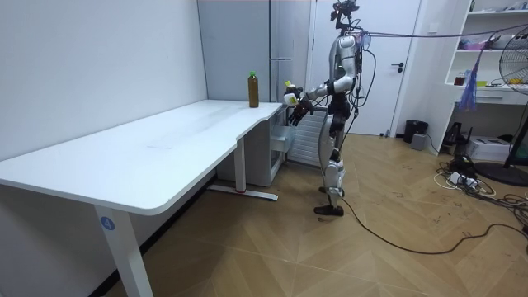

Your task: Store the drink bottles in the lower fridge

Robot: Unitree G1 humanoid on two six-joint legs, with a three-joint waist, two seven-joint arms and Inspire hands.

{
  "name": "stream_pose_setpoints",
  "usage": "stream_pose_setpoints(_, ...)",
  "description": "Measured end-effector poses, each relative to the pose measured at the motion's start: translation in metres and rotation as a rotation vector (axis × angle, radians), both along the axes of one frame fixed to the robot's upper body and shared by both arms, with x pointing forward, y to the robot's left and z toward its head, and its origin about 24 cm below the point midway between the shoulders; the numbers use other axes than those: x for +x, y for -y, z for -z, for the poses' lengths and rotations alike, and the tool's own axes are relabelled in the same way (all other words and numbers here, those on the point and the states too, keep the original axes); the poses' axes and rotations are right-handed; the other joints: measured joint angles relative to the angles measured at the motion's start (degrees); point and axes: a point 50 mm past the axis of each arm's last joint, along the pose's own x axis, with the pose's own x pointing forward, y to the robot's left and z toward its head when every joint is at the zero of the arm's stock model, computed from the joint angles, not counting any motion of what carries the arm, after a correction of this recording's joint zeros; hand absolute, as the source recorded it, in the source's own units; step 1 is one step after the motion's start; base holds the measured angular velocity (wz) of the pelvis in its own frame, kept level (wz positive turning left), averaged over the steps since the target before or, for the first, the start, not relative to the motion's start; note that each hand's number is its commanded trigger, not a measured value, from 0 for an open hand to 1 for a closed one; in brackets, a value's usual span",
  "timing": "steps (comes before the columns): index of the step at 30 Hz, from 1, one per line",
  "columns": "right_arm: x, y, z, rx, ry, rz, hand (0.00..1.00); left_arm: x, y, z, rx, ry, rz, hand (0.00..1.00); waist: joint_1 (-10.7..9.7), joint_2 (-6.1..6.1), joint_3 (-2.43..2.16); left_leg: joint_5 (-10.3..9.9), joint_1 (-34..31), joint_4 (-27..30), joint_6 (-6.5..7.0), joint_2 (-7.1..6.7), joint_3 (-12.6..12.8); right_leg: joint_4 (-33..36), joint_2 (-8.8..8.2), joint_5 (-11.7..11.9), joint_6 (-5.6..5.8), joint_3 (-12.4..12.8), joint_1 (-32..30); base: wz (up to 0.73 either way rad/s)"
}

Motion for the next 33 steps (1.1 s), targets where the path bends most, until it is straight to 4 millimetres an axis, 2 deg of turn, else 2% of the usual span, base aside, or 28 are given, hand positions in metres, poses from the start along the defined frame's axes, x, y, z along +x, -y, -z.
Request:
stream_pose_setpoints(8,-0.001,-0.010,-0.006,0.135,-0.040,-0.027,0.00,-0.004,0.009,0.005,-0.002,-0.022,0.044,1.00,-0.14,0.75,0.04,0.01,0.05,-0.13,0.00,0.06,0.10,0.66,-0.02,0.00,0.00,-0.02,-0.15,0.01)
stream_pose_setpoints(17,-0.002,-0.008,-0.006,0.153,-0.059,-0.039,0.00,-0.006,0.012,0.006,0.001,-0.026,0.065,1.00,-0.12,1.04,0.01,0.01,0.01,-0.19,0.01,0.06,0.14,0.69,-0.02,0.00,0.00,-0.05,-0.02,0.00)
stream_pose_setpoints(18,-0.002,-0.008,-0.006,0.153,-0.059,-0.041,0.37,-0.006,0.012,0.006,0.001,-0.027,0.066,1.00,-0.13,1.04,0.01,0.02,0.01,-0.19,0.01,0.06,0.14,0.69,-0.02,0.00,0.00,-0.05,-0.02,0.00)
stream_pose_setpoints(19,-0.002,-0.007,-0.006,0.154,-0.061,-0.043,0.51,-0.006,0.012,0.006,0.001,-0.027,0.067,1.00,-0.13,1.04,0.00,0.02,0.03,-0.18,0.01,0.06,0.15,0.69,-0.02,0.00,0.00,-0.06,-0.02,0.00)
stream_pose_setpoints(20,-0.002,-0.007,-0.006,0.167,-0.069,-0.036,0.78,-0.007,0.013,0.006,0.000,-0.027,0.070,1.00,0.00,1.05,0.00,0.02,0.12,-0.15,0.01,0.06,0.15,0.68,-0.02,0.00,0.00,-0.08,-0.04,0.00)
stream_pose_setpoints(21,-0.003,-0.006,-0.006,0.176,-0.075,-0.031,1.00,-0.007,0.013,0.006,0.000,-0.028,0.073,1.00,0.06,1.05,0.00,0.02,0.13,-0.15,0.01,0.06,0.15,0.68,-0.02,0.00,0.00,-0.08,-0.04,0.00)
stream_pose_setpoints(33,-0.007,-0.005,-0.004,0.208,-0.117,-0.024,1.00,-0.008,0.014,0.008,0.010,-0.035,0.080,1.00,0.07,1.02,-0.02,0.03,0.18,-0.10,0.02,0.05,0.15,0.69,-0.04,0.00,0.00,-0.09,-0.03,0.00)
